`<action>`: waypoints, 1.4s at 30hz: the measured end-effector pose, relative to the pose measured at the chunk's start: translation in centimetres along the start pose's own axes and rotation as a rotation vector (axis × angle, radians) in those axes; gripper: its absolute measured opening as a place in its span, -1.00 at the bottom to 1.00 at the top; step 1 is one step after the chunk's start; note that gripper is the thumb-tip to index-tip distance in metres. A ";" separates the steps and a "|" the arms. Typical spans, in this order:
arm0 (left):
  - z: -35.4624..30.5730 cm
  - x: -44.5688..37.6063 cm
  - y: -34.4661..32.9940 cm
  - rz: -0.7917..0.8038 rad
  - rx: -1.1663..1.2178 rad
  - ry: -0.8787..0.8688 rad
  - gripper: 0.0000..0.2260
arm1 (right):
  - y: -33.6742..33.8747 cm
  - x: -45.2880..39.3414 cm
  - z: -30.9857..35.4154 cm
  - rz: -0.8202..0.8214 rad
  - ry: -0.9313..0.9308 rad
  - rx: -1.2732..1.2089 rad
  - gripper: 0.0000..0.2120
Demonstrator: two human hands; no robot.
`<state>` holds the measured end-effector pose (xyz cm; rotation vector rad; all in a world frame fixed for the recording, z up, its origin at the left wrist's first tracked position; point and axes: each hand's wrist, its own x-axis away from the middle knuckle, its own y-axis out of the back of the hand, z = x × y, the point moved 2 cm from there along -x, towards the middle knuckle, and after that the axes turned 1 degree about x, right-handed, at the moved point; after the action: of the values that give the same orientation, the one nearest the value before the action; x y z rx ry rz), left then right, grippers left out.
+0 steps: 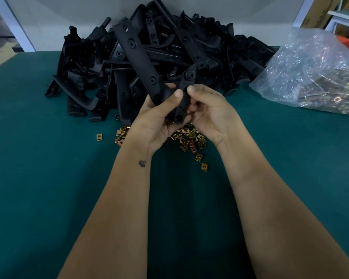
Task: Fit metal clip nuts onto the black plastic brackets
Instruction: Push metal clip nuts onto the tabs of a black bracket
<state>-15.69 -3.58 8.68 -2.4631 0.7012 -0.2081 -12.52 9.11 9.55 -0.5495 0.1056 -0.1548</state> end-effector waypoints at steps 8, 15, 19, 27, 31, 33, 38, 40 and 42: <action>0.2 -0.1 0.0 -0.023 -0.037 0.006 -0.69 | 0.5 0.0 0.3 0.016 0.007 0.117 -0.64; 0.1 -0.2 0.2 -0.035 -0.098 0.097 -0.73 | 0.5 0.4 0.9 0.024 0.012 0.243 -0.87; 0.7 -0.4 -0.5 -0.039 0.003 0.056 -0.80 | 0.0 0.2 0.8 -0.036 0.016 0.155 -0.77; 2.2 -0.7 -1.7 -0.127 0.459 0.052 -0.78 | -0.7 0.2 0.8 -0.215 0.112 0.260 -0.68; 2.3 -0.9 -1.9 -0.162 0.450 0.053 -0.67 | -1.3 0.5 0.7 -0.297 0.379 0.620 -0.83; 2.4 -1.0 -2.0 -0.161 0.394 0.046 -0.58 | -1.7 0.6 0.6 -0.352 0.472 0.784 -0.84; 2.6 -1.0 -1.8 -0.146 0.319 0.014 -0.72 | -1.8 0.9 0.4 -0.459 0.577 1.035 -0.83; 2.5 -1.0 -1.7 -0.147 0.277 -0.014 -0.87 | -1.9 1.0 0.4 -0.470 0.622 1.073 -0.83; 2.2 -1.1 -1.6 -0.157 0.218 -0.042 -0.90 | -1.8 1.1 0.6 -0.485 0.651 1.074 -0.80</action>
<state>-15.29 -0.81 7.73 -2.3054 0.4425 -0.2761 -11.57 7.73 10.96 0.5815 0.4853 -0.8055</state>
